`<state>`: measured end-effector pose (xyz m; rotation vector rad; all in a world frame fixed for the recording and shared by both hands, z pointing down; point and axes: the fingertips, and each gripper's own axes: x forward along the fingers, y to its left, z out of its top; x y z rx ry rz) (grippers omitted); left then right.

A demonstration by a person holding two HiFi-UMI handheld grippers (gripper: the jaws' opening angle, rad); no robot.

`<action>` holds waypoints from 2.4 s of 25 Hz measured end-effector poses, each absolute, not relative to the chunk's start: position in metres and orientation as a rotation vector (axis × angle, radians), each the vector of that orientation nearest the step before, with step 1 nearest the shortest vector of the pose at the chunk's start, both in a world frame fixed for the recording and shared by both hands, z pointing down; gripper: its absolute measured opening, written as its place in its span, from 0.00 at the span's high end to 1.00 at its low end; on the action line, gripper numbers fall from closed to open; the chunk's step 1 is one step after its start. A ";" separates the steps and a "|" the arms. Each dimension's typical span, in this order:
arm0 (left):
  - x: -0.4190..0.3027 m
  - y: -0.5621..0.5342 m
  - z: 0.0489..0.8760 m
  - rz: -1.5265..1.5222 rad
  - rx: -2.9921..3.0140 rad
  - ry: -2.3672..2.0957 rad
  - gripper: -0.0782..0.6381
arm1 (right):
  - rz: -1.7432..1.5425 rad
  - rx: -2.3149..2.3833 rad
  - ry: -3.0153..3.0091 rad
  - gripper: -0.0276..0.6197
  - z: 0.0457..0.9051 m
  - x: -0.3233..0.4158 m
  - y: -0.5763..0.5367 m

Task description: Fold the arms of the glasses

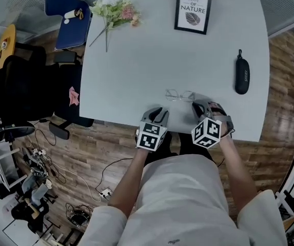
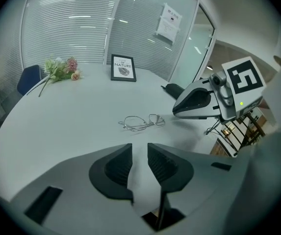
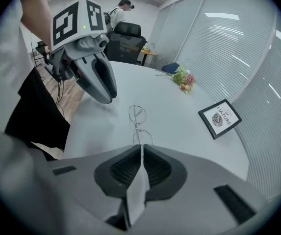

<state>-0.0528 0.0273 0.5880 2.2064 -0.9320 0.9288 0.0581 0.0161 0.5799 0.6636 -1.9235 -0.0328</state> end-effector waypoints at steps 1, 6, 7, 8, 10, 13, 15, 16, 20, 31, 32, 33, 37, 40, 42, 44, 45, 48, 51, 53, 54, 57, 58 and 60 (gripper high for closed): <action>-0.054 0.027 0.586 0.928 2.222 -0.917 0.74 | -0.019 0.693 -1.921 0.92 0.576 0.058 0.017; -0.052 0.021 0.569 0.892 2.316 -0.841 0.75 | 0.048 0.853 -1.898 0.93 0.555 0.062 0.020; -0.052 0.020 0.564 0.882 2.336 -0.829 0.75 | 0.056 0.882 -1.894 0.93 0.551 0.063 0.021; -0.052 0.019 0.559 0.871 2.355 -0.818 0.75 | 0.063 0.910 -1.891 0.93 0.546 0.063 0.023; -0.051 0.017 0.548 0.843 2.392 -0.798 0.76 | 0.078 0.968 -1.887 0.94 0.537 0.063 0.026; -0.052 0.016 0.532 0.791 2.442 -0.771 0.76 | 0.112 1.065 -1.896 0.95 0.524 0.059 0.031; -0.054 0.016 0.524 0.763 2.470 -0.756 0.76 | 0.131 1.121 -1.905 0.95 0.516 0.056 0.035; -0.055 0.016 0.521 0.751 2.480 -0.750 0.77 | 0.134 1.143 -1.905 0.95 0.512 0.054 0.037; -0.062 0.017 0.502 0.705 2.515 -0.737 0.78 | 0.131 1.201 -1.899 0.95 0.498 0.047 0.045; -0.071 0.035 0.418 0.482 2.681 -0.691 0.83 | 0.160 1.400 -1.973 0.95 0.436 0.024 0.066; -0.072 0.036 0.412 0.459 2.690 -0.692 0.83 | 0.167 1.417 -1.984 0.95 0.431 0.023 0.068; -0.073 0.037 0.406 0.440 2.698 -0.693 0.83 | 0.172 1.432 -1.993 0.95 0.425 0.022 0.069; -0.084 0.040 0.390 0.391 2.718 -0.709 0.84 | 0.162 1.494 -2.019 0.95 0.407 0.015 0.072; -0.089 0.041 0.382 0.362 2.724 -0.730 0.85 | 0.177 1.524 -2.050 0.95 0.399 0.013 0.076; -0.091 0.041 0.378 0.356 2.727 -0.744 0.85 | 0.181 1.540 -2.094 0.95 0.390 0.011 0.076; -0.092 0.040 0.372 0.340 2.727 -0.760 0.85 | 0.173 1.565 -2.154 0.95 0.374 0.010 0.074; -0.092 0.038 0.369 0.329 2.727 -0.770 0.85 | 0.170 1.583 -2.179 0.95 0.367 0.011 0.073; -0.091 0.034 0.358 0.282 2.733 -0.794 0.85 | 0.166 1.632 -2.213 0.95 0.351 0.018 0.070; -0.091 0.030 0.348 0.246 2.741 -0.801 0.86 | 0.155 1.659 -2.212 0.95 0.342 0.021 0.067; -0.091 0.029 0.344 0.245 2.744 -0.802 0.86 | 0.166 1.681 -2.220 0.95 0.338 0.023 0.068; -0.091 0.028 0.342 0.244 2.745 -0.803 0.86 | 0.169 1.694 -2.227 0.95 0.334 0.024 0.067; -0.091 0.023 0.335 0.223 2.739 -0.812 0.86 | 0.145 1.715 -2.228 0.95 0.326 0.023 0.064; -0.091 0.022 0.334 0.214 2.739 -0.817 0.86 | 0.139 1.714 -2.224 0.95 0.325 0.021 0.064; -0.089 0.021 0.334 0.212 2.740 -0.822 0.86 | 0.138 1.711 -2.224 0.95 0.327 0.020 0.066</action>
